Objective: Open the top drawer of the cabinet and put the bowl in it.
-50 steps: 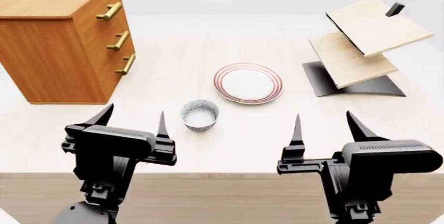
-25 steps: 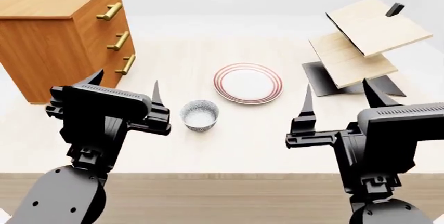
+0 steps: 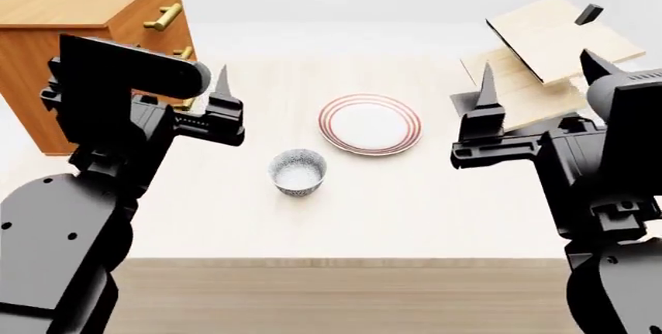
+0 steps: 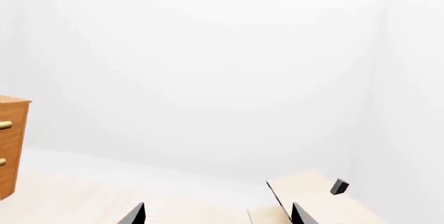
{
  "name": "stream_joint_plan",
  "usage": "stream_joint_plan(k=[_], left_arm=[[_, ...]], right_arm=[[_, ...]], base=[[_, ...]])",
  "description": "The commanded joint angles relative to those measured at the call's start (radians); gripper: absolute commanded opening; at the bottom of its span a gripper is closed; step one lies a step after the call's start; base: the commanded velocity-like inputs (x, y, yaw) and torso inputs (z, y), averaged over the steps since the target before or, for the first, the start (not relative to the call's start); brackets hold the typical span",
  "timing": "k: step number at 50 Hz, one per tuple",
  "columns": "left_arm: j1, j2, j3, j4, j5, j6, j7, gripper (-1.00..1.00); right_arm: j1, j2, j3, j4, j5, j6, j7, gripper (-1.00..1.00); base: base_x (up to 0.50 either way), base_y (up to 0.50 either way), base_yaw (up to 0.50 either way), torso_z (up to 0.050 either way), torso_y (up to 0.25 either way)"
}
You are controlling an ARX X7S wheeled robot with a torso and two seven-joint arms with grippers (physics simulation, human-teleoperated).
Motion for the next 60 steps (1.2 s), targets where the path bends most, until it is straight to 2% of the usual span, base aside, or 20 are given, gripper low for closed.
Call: stream_joint_plan(k=[1, 56, 60], left_arm=[[-0.134, 0.013, -0.028, -0.013, -0.025, -0.117, 0.012, 1.0], [-0.092, -0.026, 0.016, -0.035, -0.036, -0.071, -0.002, 1.0], [-0.085, -0.048, 0.055, -0.046, -0.021, -0.056, -0.012, 1.0]], right_arm=[[0.112, 0.007, 0.026, -0.032, 0.052, 0.141, -0.013, 1.0], [0.105, 0.037, 0.071, -0.015, 0.23, 0.123, 0.091, 1.0], [0.092, 0.042, 0.068, -0.013, 0.235, 0.107, 0.099, 1.0]], base=[[0.04, 0.0, 0.0, 0.05, 0.0], [0.49, 0.0, 0.0, 0.05, 0.0], [0.34, 0.0, 0.0, 0.038, 0.0]])
